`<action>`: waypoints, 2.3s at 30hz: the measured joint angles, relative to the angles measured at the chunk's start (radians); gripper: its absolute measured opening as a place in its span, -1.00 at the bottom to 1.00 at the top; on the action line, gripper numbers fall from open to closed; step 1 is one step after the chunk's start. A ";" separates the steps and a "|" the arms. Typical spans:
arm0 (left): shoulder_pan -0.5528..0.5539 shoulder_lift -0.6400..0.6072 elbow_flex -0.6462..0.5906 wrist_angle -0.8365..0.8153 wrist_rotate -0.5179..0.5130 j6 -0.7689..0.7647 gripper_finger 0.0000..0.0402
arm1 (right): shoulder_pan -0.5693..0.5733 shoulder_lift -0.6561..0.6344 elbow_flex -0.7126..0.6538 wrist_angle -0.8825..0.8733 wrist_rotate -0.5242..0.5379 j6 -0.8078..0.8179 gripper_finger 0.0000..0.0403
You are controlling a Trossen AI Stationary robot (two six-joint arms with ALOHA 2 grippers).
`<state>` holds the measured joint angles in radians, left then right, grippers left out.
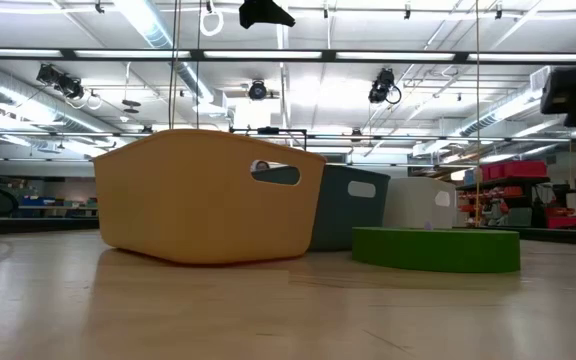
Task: Pick and place Stapler, Stapler remover, tape
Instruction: Put the red stapler into the white bin
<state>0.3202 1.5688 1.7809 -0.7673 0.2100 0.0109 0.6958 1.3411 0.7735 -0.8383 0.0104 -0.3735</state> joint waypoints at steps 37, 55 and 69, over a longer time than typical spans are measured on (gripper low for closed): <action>0.000 0.000 0.000 0.000 0.000 -0.007 0.71 | 0.006 0.000 -0.198 0.247 -0.024 -0.170 0.95; 0.000 0.000 0.000 0.000 -0.034 -0.008 0.71 | 0.007 0.000 -0.214 0.316 -0.027 -0.160 0.77; 0.000 0.000 0.000 0.001 -0.034 -0.010 0.71 | 0.006 0.000 -0.214 0.326 -0.022 -0.160 0.26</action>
<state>0.3202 1.5688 1.7809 -0.7666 0.1764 0.0010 0.7022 1.3407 0.5598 -0.5122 -0.0120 -0.5338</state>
